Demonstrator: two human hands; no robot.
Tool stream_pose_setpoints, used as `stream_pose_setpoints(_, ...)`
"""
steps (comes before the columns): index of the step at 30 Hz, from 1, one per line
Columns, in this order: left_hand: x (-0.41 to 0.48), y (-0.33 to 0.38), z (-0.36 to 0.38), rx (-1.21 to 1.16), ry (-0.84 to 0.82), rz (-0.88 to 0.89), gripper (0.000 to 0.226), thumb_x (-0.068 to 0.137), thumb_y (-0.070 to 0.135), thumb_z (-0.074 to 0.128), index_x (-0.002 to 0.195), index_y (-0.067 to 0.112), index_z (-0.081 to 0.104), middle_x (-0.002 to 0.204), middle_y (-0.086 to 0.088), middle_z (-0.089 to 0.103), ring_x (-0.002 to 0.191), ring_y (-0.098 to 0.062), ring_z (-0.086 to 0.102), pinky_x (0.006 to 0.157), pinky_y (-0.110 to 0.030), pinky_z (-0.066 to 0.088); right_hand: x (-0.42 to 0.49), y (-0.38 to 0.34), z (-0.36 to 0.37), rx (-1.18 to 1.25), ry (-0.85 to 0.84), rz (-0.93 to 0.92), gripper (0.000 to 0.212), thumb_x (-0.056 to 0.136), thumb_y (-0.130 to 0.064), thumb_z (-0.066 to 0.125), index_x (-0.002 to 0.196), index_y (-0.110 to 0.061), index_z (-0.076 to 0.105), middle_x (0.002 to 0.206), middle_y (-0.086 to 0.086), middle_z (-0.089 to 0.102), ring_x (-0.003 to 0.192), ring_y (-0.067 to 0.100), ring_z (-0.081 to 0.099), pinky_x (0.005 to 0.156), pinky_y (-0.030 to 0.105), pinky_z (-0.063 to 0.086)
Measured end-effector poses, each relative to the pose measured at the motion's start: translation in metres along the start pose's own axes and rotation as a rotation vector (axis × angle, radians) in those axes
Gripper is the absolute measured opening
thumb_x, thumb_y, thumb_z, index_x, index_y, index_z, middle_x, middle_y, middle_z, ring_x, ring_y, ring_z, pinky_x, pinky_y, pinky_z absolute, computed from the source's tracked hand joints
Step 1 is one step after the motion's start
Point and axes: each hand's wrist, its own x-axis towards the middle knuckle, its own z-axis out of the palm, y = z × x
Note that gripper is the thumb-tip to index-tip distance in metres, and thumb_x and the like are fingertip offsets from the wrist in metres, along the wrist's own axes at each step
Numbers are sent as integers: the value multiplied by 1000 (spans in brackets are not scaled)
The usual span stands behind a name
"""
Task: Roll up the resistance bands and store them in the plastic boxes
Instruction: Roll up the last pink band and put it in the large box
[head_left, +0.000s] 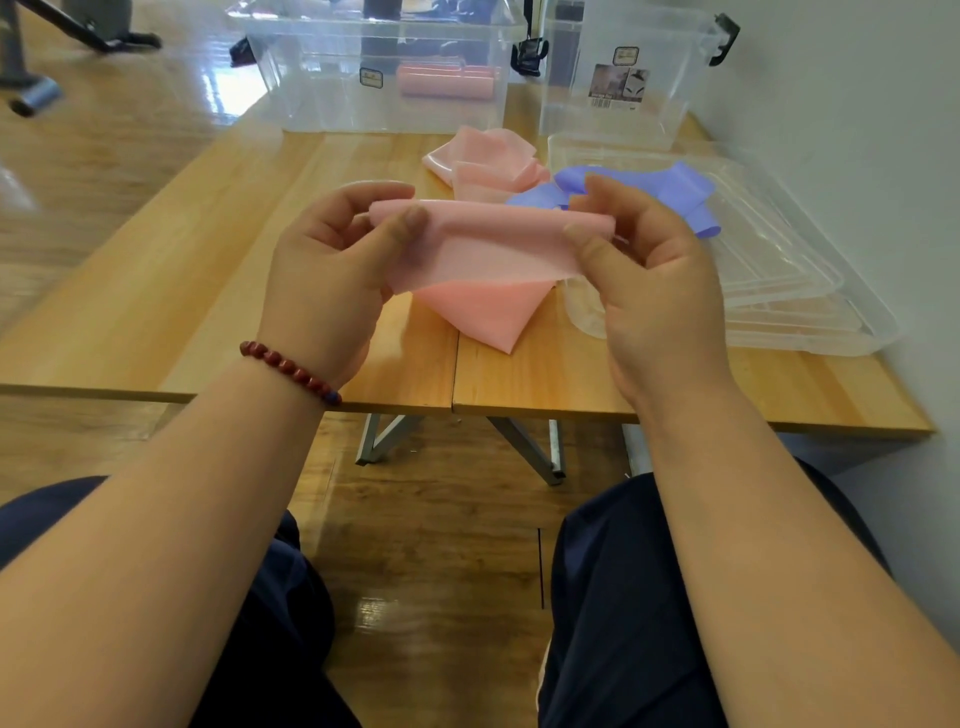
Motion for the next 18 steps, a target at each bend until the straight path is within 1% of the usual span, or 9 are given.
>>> stream_pose_setpoints(2,0,0,-1,-3,-41,-18,21,79,22,71,100,22,68,98,-1,68,96,-16,66,79,-30,55,1,3,-2,-16,25,-20,20,92,-15,68,103,-32,68,108,-2,72,104,9,67,87,24,53)
stream_pose_setpoints(4,0,0,-1,8,-66,-18,23,77,23,70,100,22,68,101,-1,68,99,-18,65,80,-29,55,2,4,-3,-39,56,-21,15,92,-17,68,97,-32,69,103,-1,72,98,12,68,82,26,55)
stream_pose_setpoints(6,0,0,-1,18,-56,-11,21,77,23,70,98,23,69,100,-1,69,100,-20,66,81,-32,55,2,2,-4,-73,81,-22,11,92,-21,68,94,-31,68,92,-6,71,88,6,67,73,22,53)
stream_pose_setpoints(8,1,0,-1,35,-35,-2,18,80,22,72,97,24,70,94,0,70,98,-20,66,82,-34,55,2,2,-4,-152,102,-40,5,93,-25,67,93,-30,68,84,-12,67,79,-3,63,67,16,49)
stream_pose_setpoints(9,1,0,-1,51,-25,4,15,83,19,72,97,23,69,91,2,70,96,-19,66,81,-34,55,2,2,-4,-204,100,-52,3,93,-26,66,95,-28,68,84,-14,66,77,-6,61,67,14,48)
stream_pose_setpoints(10,1,-1,-1,66,-11,9,13,87,16,71,98,22,68,88,4,71,94,-17,67,80,-34,56,2,3,-4,-243,93,-57,6,93,-27,66,98,-26,69,87,-15,66,78,-8,60,68,13,49)
stream_pose_setpoints(13,1,-1,0,92,40,4,9,90,14,67,97,20,67,83,9,71,90,-14,69,79,-34,58,1,2,-3,-198,31,-21,16,90,-22,70,106,-24,68,100,-11,69,86,-6,64,74,15,52)
stream_pose_setpoints(15,1,0,-2,99,39,4,10,90,16,68,98,22,67,83,10,71,89,-13,68,80,-35,59,1,1,-3,-171,24,-24,16,89,-18,71,103,-27,68,99,-12,70,88,-2,65,76,16,52)
stream_pose_setpoints(18,1,2,-3,110,-7,16,19,87,19,72,102,28,67,89,7,72,94,-16,66,82,-34,57,4,2,-5,-225,70,-48,9,91,-25,69,97,-31,69,94,-13,70,85,-1,63,74,17,52)
